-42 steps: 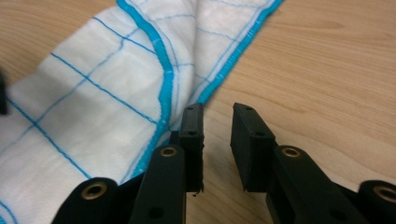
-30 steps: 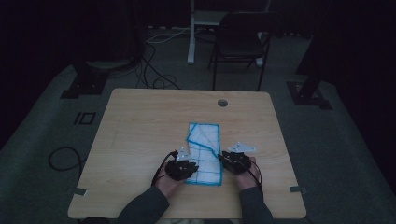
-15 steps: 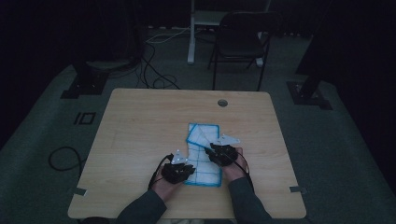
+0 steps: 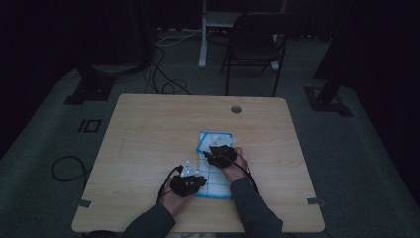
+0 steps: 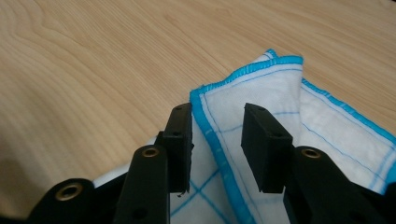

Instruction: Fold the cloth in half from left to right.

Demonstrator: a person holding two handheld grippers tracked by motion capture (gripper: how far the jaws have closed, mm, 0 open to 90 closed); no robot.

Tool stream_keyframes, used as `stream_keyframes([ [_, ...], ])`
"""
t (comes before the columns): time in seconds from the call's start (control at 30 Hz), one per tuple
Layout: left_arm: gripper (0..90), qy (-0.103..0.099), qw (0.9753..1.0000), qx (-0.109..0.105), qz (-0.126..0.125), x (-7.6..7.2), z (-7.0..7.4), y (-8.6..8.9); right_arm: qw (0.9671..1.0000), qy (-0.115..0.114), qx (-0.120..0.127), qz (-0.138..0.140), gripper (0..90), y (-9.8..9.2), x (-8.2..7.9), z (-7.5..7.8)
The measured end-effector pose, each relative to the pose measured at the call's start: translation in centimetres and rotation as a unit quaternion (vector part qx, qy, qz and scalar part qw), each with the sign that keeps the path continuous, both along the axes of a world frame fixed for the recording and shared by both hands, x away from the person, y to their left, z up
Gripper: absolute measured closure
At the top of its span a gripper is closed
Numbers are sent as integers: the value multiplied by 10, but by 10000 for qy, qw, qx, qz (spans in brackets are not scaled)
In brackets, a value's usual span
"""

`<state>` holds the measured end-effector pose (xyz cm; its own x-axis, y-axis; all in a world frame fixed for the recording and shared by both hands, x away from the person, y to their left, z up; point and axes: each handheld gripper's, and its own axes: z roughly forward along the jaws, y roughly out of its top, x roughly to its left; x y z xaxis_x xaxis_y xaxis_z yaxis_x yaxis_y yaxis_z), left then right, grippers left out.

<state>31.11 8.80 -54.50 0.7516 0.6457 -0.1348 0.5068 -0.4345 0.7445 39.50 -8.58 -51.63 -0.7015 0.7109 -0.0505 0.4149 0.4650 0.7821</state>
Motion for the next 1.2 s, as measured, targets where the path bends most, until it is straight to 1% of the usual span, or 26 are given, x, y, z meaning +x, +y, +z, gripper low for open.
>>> stream_keyframes([
  [0.13, 793, -81, 10000, 24, -2, -1, 0, -1, 9997, 69, -211, 47, 614, 8, 9, -7],
  [0.2, 793, -85, 10000, 41, -6, -2, 0, -1, 9992, 128, -376, 84, 615, 11, 14, -12],
  [0.23, 793, -91, 9999, 47, -8, -2, 0, -1, 9990, 137, -428, 83, 633, 12, 16, -13],
  [0.33, 792, -97, 9999, 59, -10, -2, 0, -1, 9988, 192, -452, 68, 769, 11, 20, -15],
  [0.37, 793, -97, 9999, 55, -10, -2, 0, -1, 9989, 191, -438, 43, 808, 10, 21, -15],
  [0.43, 793, -101, 9999, 56, -4, -2, 0, -1, 9991, 209, -373, -26, 859, 7, 23, -12],
  [0.5, 792, -100, 9999, 60, -2, -2, 0, -1, 9992, 176, -355, -79, 875, 3, 26, -10],
  [0.6, 792, -118, 9999, 75, 2, -3, 0, -2, 9994, 204, -233, -128, 881, -4, 30, -7],
  [0.77, 792, -128, 9999, 67, 17, -3, 0, -2, 9992, 245, -55, -314, 881, -19, 38, -1],
  [1.0, 792, -121, 9999, 77, 13, -4, 0, -2, 9978, 261, -8, -605, 880, -42, 50, 2],
  [1.07, 791, -65, 10000, 3, 24, -3, 0, -1, 9973, 264, -3, -681, 880, -47, 52, 3],
  [1.13, 785, 43, 10000, -66, 31, -1, 0, 0, 9969, 257, -8, -745, 878, -53, 54, 5],
  [1.2, 773, 40, 10000, -54, 38, 0, 1, -1, 9964, 269, -9, -806, 870, -57, 56, 5],
])
